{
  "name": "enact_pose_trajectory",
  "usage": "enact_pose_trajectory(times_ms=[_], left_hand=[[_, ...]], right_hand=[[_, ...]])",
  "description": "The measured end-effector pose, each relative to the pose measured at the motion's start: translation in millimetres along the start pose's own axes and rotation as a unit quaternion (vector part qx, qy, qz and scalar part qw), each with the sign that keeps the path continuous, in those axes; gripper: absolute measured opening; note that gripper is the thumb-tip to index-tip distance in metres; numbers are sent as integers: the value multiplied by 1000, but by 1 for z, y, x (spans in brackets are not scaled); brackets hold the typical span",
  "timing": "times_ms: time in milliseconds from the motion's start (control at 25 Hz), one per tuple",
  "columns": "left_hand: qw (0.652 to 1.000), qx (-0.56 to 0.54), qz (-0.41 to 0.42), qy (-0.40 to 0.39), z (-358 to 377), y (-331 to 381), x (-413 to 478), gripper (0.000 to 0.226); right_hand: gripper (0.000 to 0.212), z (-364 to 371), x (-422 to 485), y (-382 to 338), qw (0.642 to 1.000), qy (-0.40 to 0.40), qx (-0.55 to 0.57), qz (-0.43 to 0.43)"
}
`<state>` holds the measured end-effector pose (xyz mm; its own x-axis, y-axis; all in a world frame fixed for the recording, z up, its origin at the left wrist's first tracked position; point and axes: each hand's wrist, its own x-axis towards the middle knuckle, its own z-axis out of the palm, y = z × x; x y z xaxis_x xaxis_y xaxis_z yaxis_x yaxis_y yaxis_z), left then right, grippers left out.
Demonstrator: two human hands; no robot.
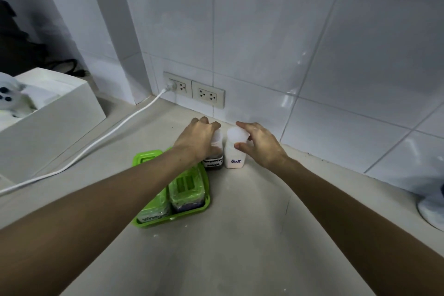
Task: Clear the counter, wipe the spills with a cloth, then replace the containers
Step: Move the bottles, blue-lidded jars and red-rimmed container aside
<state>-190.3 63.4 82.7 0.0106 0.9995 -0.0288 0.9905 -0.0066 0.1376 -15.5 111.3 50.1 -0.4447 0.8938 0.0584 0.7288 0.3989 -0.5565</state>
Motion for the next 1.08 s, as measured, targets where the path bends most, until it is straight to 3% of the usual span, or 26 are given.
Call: enact_pose_trajectory(times_ms=[120,240,400,560,640,880,1000,1080], left_hand=[[986,78,72,131,-2,22,-5,47],[949,163,165,213,13,67,-9,24],[959,99,205,171,68,154,-10,19],[968,38,233,83,104,281,-7,21],[967,5,247,57,112,340,-5,33],[961,-133,244,0,118,483,19,73],[972,-133,194,-24,131,519,27,71],[976,-125,179,12,139,522,30,64]], right_hand=[[63,-15,-29,26,999,23,-27,25],[54,-42,-78,76,987,36,-146,49],[41,-94,-167,157,965,40,-244,85],[47,-157,-257,242,943,98,-292,128],[53,-187,-286,275,933,119,-291,172],[69,-238,-317,351,918,89,-322,215],[84,-239,-307,374,919,51,-320,225],[87,-239,-300,381,913,33,-336,227]])
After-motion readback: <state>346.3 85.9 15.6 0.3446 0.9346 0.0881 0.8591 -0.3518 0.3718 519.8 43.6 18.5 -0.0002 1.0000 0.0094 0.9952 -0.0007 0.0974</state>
